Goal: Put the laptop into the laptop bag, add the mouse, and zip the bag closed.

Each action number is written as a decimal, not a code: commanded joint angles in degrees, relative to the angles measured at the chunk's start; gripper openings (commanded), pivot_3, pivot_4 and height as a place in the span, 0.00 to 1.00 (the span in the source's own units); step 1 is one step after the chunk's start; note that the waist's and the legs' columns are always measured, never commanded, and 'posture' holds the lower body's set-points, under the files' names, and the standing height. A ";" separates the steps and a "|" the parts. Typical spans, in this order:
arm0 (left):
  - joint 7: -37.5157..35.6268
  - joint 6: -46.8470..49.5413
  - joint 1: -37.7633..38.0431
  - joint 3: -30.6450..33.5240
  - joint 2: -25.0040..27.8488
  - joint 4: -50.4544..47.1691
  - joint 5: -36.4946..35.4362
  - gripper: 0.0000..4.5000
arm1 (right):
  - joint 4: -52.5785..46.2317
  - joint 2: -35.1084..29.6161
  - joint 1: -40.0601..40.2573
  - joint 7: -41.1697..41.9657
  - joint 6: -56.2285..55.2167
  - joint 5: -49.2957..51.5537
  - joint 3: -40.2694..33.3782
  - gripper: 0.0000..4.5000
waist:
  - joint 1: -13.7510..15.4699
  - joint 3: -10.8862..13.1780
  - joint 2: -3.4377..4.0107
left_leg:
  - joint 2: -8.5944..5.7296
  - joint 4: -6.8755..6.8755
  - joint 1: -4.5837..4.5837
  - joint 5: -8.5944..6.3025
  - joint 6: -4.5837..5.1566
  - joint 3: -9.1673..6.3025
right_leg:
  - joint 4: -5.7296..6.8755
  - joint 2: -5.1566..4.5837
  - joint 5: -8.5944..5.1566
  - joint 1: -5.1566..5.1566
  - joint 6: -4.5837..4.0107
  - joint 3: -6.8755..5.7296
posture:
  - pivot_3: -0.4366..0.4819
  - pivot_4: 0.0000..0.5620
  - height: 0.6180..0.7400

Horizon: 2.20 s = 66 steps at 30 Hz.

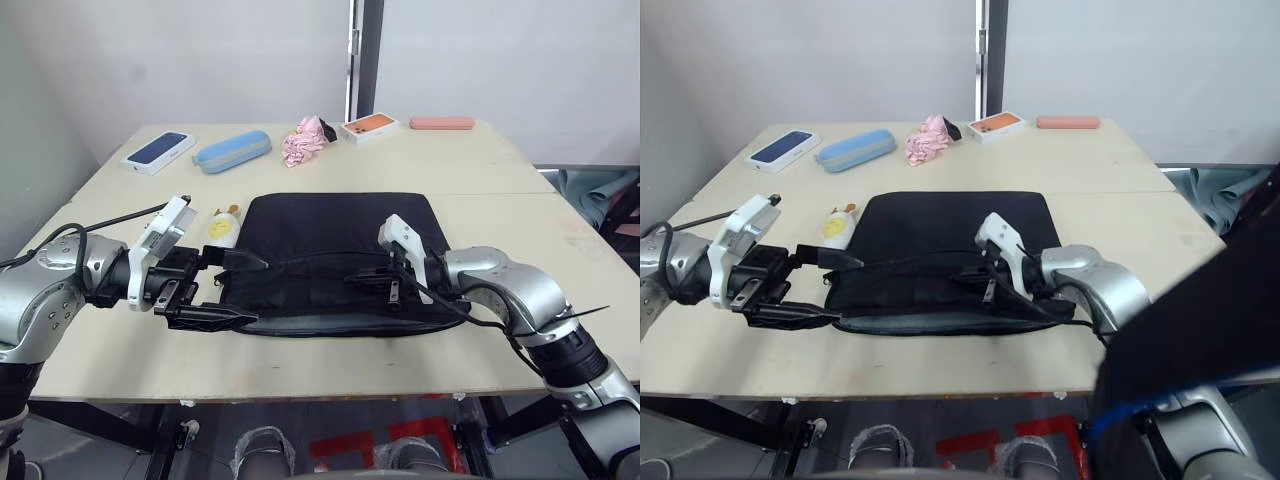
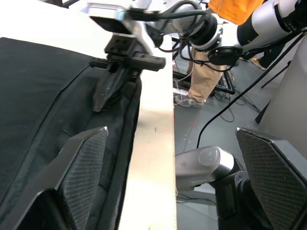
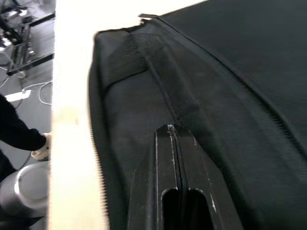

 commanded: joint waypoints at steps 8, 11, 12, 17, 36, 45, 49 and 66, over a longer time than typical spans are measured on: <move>1.74 0.85 0.68 3.08 0.83 -3.10 -2.10 1.00 | 6.10 3.11 -4.33 0.90 -2.12 -5.46 3.40 0.00 | -0.15 0.00 0.00 | 0.00 0.07 0.03 0.00 -0.01 -0.03 | 0.17 0.00 0.00 -0.01 0.00 0.01 | 0.48 0.27 1.00; 1.86 0.91 1.02 3.48 0.87 -3.35 -2.27 1.00 | 8.43 3.43 -5.07 0.75 -2.57 -8.02 5.43 0.00 | -0.28 -0.01 0.00 | 0.00 0.07 0.06 0.00 -0.02 -0.03 | 0.19 0.00 0.00 0.00 0.00 0.02 | 0.48 0.27 1.00; 1.87 0.90 1.13 3.58 0.86 -3.39 -2.27 1.00 | 9.31 3.54 -5.39 0.63 -2.62 -8.77 5.97 0.00 | -0.41 -0.01 -0.01 | 0.00 0.07 0.06 0.00 -0.02 -0.03 | 0.20 0.01 0.00 0.00 0.00 0.02 | 0.48 0.27 1.00; 2.34 1.02 1.82 4.53 0.57 -3.35 -2.48 1.00 | 12.94 2.80 -6.03 1.42 -3.76 -13.69 11.23 0.00 | -0.70 -0.10 -0.04 | 0.00 0.07 0.30 -0.01 -0.04 -0.03 | 0.37 0.01 0.01 0.10 -0.01 0.07 | 0.48 0.27 1.00; 29.34 -4.23 -10.41 6.55 -9.40 29.74 12.94 1.00 | 17.00 5.12 -8.29 4.31 -4.85 -14.29 8.68 0.00 | -0.84 -0.25 -0.08 | -0.04 -0.05 0.90 -0.03 -0.07 -0.09 | 0.40 0.13 0.04 0.48 0.01 0.27 | 0.48 0.27 1.00; 43.01 -7.42 -27.20 2.72 -15.30 55.67 25.26 1.00 | 17.17 5.12 -8.54 4.24 -4.67 -14.58 8.22 0.00 | -0.71 -0.35 -0.29 | -0.06 -0.04 0.86 -0.02 -0.12 -0.14 | 0.34 0.16 0.12 0.45 0.06 0.30 | 0.48 0.27 1.00; 43.93 -8.34 -31.44 -0.13 -17.27 63.72 29.53 1.00 | 16.97 5.09 -8.42 3.43 -4.30 -14.65 7.59 0.00 | -0.45 -0.36 -0.31 | -0.06 -0.05 0.80 0.00 -0.19 -0.14 | 0.20 0.17 0.12 0.44 0.06 0.29 | 0.48 0.27 1.00; 37.01 -9.44 -33.36 -1.02 -19.71 69.73 33.64 0.24 | 13.57 5.07 -5.99 1.26 -1.78 -14.21 5.77 0.00 | 0.03 -0.33 -0.31 | -0.07 -0.42 0.80 -0.01 -0.26 -0.11 | -0.17 0.16 0.13 0.44 0.04 0.25 | 0.48 0.27 1.00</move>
